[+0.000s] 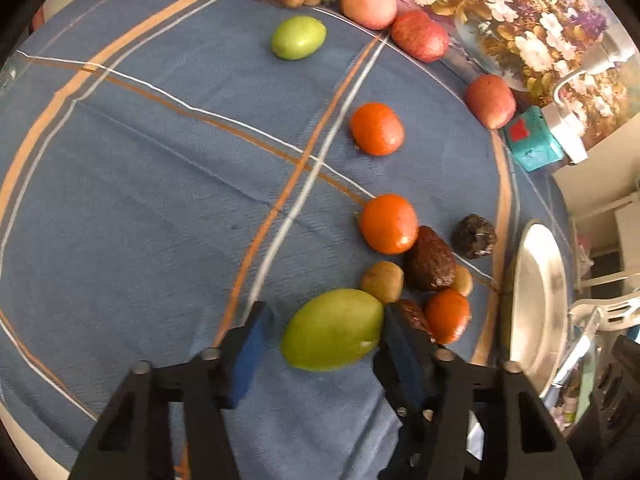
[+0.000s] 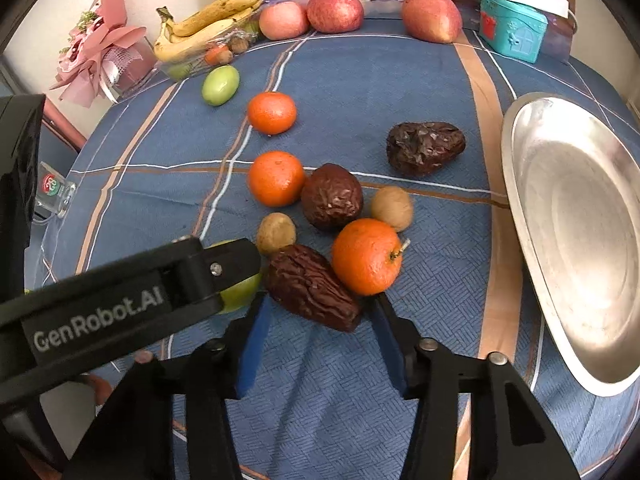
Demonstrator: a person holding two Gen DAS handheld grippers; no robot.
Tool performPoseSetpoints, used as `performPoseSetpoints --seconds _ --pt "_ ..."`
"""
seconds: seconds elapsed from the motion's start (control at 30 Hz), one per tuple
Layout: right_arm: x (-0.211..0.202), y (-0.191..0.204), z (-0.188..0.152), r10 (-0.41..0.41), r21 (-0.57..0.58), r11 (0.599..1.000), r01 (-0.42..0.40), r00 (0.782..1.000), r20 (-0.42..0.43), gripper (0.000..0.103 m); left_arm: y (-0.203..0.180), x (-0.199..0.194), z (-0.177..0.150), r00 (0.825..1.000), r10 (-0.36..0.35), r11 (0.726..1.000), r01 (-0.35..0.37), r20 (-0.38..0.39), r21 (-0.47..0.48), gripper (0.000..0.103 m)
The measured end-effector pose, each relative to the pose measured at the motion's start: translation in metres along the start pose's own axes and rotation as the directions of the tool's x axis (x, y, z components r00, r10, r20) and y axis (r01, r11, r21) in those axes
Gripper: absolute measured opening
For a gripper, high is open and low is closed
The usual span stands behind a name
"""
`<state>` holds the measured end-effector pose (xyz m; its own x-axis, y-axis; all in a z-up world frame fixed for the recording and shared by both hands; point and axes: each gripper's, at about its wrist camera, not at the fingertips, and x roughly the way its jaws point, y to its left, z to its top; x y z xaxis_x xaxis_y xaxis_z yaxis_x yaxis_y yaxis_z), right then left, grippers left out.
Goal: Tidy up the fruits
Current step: 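Grasp the green mango with the left tool while the right tool grasps a dark red date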
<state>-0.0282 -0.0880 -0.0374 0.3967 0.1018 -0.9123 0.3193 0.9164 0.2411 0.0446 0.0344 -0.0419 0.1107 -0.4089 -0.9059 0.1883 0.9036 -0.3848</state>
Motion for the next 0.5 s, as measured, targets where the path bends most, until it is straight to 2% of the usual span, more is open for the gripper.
performPoseSetpoints --seconds 0.2,0.3,0.43,0.5 --pt "0.001 0.002 0.002 0.008 0.001 1.000 -0.008 1.000 0.005 0.043 0.002 -0.004 -0.004 1.000 -0.007 0.999 0.008 0.010 -0.039 0.054" --pt "-0.002 0.001 0.000 0.015 0.003 1.000 -0.015 1.000 0.007 0.036 0.009 -0.008 -0.004 1.000 0.000 0.998 0.002 0.029 -0.069 0.053" --pt "-0.006 0.001 -0.001 0.018 -0.001 1.000 -0.018 1.000 0.011 0.035 0.024 -0.019 0.001 0.998 0.012 0.993 -0.005 0.060 -0.116 0.053" --pt "-0.007 0.001 -0.001 0.025 -0.004 1.000 -0.025 1.000 0.010 0.031 0.027 -0.021 0.005 0.997 0.023 0.992 -0.013 0.079 -0.128 0.053"
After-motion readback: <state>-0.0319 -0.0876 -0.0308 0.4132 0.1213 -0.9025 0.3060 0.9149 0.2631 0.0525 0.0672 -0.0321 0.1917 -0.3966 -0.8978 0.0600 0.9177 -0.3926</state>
